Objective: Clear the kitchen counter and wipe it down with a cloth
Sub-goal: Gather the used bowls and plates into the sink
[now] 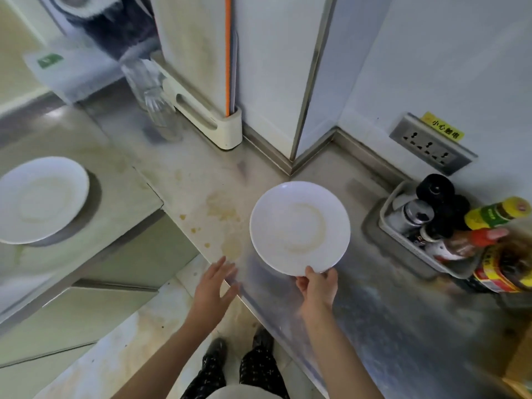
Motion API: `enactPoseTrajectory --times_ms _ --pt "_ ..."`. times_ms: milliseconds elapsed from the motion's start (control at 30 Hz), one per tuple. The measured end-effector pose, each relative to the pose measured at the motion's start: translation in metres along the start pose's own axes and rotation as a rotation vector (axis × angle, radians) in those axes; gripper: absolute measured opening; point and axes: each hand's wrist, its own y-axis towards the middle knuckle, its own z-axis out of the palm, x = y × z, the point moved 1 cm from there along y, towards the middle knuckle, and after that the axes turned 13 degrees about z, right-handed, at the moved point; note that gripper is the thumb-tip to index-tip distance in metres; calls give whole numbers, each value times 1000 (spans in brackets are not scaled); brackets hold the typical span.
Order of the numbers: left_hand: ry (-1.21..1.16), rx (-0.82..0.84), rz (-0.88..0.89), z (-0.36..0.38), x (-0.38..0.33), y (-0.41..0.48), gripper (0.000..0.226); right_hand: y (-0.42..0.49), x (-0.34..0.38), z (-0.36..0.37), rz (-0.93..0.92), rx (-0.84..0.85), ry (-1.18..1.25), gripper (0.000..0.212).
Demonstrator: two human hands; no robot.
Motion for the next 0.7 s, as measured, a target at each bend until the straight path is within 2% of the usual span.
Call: enactPoseTrajectory --times_ms 133,233,300,400,567,700 --pt "-421 -260 -288 -39 3 -6 28 -25 -4 27 -79 123 -135 26" --pt "-531 -460 -401 -78 26 -16 20 -46 -14 61 -100 211 -198 31" --pt "-530 -560 -429 -110 50 -22 24 -59 -27 88 -100 258 -236 34" --pt "-601 -670 -509 -155 88 -25 44 -77 -50 130 -89 315 -259 34" --pt "-787 -949 -715 -238 164 -27 49 -99 -87 196 -65 318 -244 34" --pt "-910 -919 -807 -280 230 -20 54 -105 -113 236 -55 284 -195 39"
